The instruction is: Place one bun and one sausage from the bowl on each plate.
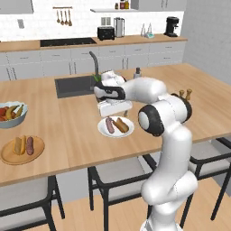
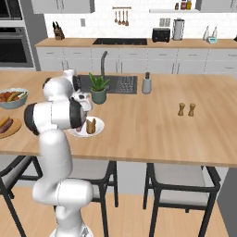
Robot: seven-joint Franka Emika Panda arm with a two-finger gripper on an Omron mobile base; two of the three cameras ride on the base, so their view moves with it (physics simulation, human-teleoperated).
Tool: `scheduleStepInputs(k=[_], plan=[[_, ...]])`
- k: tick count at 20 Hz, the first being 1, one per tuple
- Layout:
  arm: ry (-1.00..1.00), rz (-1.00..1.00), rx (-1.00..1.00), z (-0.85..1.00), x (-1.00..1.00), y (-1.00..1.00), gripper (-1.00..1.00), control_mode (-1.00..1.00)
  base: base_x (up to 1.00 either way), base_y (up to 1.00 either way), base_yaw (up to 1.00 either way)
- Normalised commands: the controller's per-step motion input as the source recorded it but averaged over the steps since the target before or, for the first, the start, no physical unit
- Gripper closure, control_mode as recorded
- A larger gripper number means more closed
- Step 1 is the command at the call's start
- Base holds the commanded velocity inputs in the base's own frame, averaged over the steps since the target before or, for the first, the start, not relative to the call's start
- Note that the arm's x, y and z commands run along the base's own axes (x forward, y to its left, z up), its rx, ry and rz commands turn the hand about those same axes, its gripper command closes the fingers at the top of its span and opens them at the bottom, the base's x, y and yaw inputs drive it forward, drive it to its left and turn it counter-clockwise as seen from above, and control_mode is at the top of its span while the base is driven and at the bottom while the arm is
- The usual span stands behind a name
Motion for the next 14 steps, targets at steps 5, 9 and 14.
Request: scheduleStepInputs(k=[5, 9, 14], plan=[[-0.01, 0.01, 0.03, 0.42, -0.6, -0.48, -1.0, -1.0, 0.0, 0.0, 0.0], [0.01, 0.0, 0.0, 0.97, -0.34, -0.26, -1.0, -1.0, 0.0, 0.0, 0.0], [-0.01, 0.0, 0.01, 0.52, -0.6, -0.1, -1.0, -1.0, 0.0, 0.0, 0.0]])
